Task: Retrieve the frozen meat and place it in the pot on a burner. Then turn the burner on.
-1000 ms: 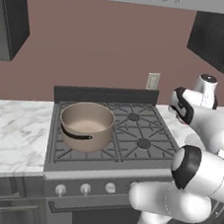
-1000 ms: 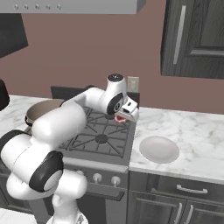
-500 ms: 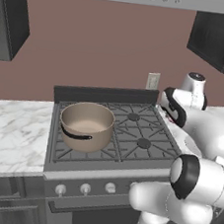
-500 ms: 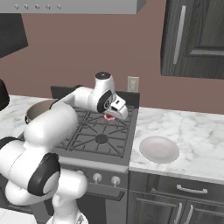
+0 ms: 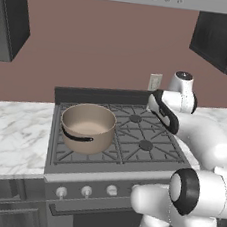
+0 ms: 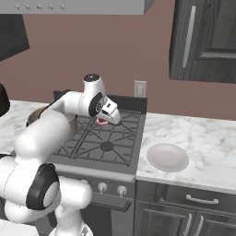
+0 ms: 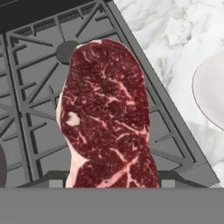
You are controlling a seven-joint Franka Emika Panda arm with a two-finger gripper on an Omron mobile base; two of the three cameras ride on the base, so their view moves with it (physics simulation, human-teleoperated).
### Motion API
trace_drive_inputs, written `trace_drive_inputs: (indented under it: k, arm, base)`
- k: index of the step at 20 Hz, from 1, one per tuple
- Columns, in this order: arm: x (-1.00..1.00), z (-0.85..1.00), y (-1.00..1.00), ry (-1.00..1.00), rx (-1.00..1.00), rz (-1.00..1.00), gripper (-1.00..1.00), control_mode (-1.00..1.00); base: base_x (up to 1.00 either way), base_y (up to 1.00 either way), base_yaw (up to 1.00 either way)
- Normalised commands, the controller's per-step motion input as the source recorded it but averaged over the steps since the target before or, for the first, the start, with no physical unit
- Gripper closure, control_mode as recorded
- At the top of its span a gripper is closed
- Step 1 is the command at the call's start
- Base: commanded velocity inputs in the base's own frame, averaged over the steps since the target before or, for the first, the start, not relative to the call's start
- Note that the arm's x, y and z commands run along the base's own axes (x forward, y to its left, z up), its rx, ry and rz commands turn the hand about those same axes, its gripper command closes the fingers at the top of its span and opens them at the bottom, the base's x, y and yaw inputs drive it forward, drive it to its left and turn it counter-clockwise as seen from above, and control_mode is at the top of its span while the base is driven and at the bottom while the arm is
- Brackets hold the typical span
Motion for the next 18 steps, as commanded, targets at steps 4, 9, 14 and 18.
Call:
trace_drive_inputs:
  k: [4,9,14,18]
  arm:
    - [0.0,0.34,0.43,0.0,0.0,0.0,1.0,-1.0]
    - [0.0,0.21,0.46,0.0,0.0,0.0,1.0,-1.0]
    - [0.0,0.01,0.63,0.0,-0.03,0.01,1.0,-1.0]
    - [0.0,0.04,0.61,0.0,-0.02,0.0,1.0,-1.0]
  base:
    - [0.0,0.0,0.0]
    - [0.0,0.0,0.0]
    - [0.0,0.0,0.0]
    - [0.0,0.0,0.0]
